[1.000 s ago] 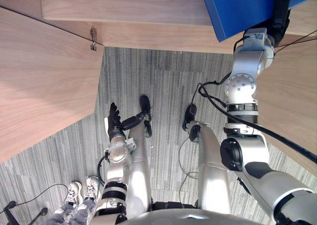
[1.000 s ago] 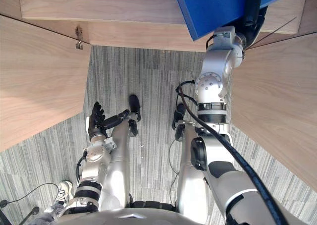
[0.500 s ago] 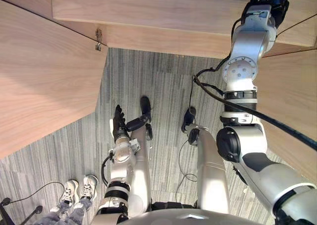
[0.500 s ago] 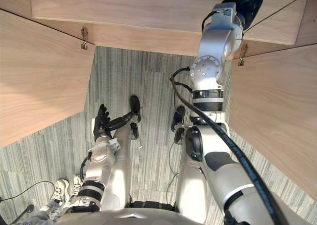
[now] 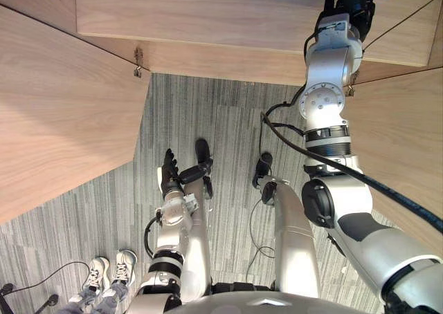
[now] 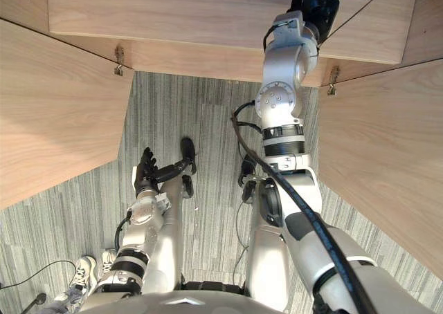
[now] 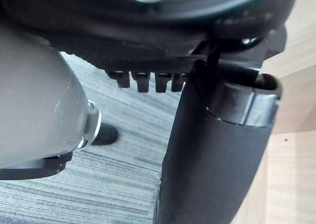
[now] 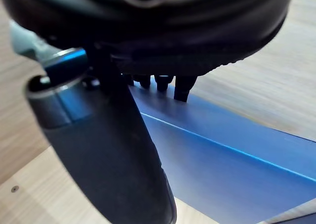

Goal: Walk over to the cabinet, pick up the folder, carry it to the office cabinet, place the folder inside the office cabinet, then close the office cabinet door

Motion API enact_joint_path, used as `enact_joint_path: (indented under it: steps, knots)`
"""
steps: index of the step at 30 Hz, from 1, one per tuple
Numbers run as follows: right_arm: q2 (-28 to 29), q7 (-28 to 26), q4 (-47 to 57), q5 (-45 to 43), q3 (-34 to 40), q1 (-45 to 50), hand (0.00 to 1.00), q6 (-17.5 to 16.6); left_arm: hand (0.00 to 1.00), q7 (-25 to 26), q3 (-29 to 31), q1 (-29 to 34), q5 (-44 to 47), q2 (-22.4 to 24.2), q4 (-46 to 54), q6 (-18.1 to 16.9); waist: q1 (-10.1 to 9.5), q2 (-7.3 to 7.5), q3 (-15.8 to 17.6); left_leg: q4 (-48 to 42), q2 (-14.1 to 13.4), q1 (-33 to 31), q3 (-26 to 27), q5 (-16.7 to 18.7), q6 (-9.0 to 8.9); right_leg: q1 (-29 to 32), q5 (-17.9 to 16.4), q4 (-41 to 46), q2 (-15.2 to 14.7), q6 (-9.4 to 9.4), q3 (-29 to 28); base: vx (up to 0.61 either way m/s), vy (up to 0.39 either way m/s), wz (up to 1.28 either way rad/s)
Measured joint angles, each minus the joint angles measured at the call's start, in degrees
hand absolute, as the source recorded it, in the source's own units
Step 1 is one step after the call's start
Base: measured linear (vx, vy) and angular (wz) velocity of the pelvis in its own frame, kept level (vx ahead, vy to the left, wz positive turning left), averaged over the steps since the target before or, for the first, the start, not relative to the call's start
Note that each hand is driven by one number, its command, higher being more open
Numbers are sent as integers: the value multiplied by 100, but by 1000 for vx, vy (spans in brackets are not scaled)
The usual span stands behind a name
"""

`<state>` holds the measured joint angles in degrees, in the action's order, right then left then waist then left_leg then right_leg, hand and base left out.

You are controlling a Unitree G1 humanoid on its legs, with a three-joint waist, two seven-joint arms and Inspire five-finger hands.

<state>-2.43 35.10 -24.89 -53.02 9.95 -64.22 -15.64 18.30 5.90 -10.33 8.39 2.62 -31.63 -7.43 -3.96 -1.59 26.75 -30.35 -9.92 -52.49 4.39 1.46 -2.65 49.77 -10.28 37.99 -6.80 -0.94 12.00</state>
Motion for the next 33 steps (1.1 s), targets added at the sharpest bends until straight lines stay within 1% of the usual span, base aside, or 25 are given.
enact_joint_path:
  steps: [4, 10, 13, 15, 17, 21, 27, 30, 33]
  knots:
    - [-95, -105, -22, 35, -122, 74, 100, 95, 100, -2, 7, -2, 5, -15, -19, 0, 37, 0, 0, 1, -2, 0, 6, -4, 7, -12, 24, -36, 5, 12, 0, 22, 45, -1]
    - [-469, -371, -84, 176, -492, 304, 100, 385, 100, -38, 7, -2, 10, -57, -66, -4, 84, -3, -2, 15, -19, 9, 21, -11, 21, -46, 86, -131, 32, 26, -8, 14, 44, -3]
    - [-629, -535, -83, 189, -619, 430, 100, 442, 100, -122, 7, -2, 12, -64, -87, -8, 88, -4, -2, 2, -20, 18, 31, -14, 25, -50, 95, -140, 34, 27, -16, 16, 35, -2]
    - [-793, -645, -82, 404, -734, 540, 100, 576, 100, -137, 7, -2, 13, -78, -101, -13, 92, -4, -2, 0, -37, 20, 46, -12, 28, -50, 118, -172, 52, 30, -32, 25, 44, -5]
    - [-941, -741, -78, 443, -892, 618, 100, 618, 100, -148, 7, -2, 13, -113, -105, -15, 93, -4, -2, 1, -45, 20, 59, -11, 32, -50, 132, -189, 60, 33, -44, 20, 36, -6]
    - [-1197, -984, 107, 857, -1014, 896, 100, 818, 100, -256, 7, -1, 12, -155, -119, -12, 95, -4, -2, 1, -54, 24, 76, -5, 47, -58, 150, -222, 75, 44, -62, 26, 34, -3]
    - [-1525, -1235, 411, 1282, -1106, 1216, 100, 934, 100, -349, 8, 5, 11, -181, -130, -7, 101, -4, -2, -3, -57, 43, 86, 1, 58, -85, 163, -249, 80, 62, -73, 3, 5, 0]
    - [-1643, -1307, 453, 1301, -1109, 1286, 100, 975, 100, -370, 10, 7, 12, -186, -130, -8, 101, -3, -2, -5, -59, 44, 90, 2, 61, -93, 176, -267, 84, 69, -76, 7, 21, -1]
    - [-1841, -1494, 574, 1305, -1118, 1436, 100, 1012, 100, -400, 10, 9, 11, -188, -130, -8, 93, 1, -5, -7, -57, 44, 92, 8, 74, -106, 184, -289, 84, 78, -76, 8, 13, 0]
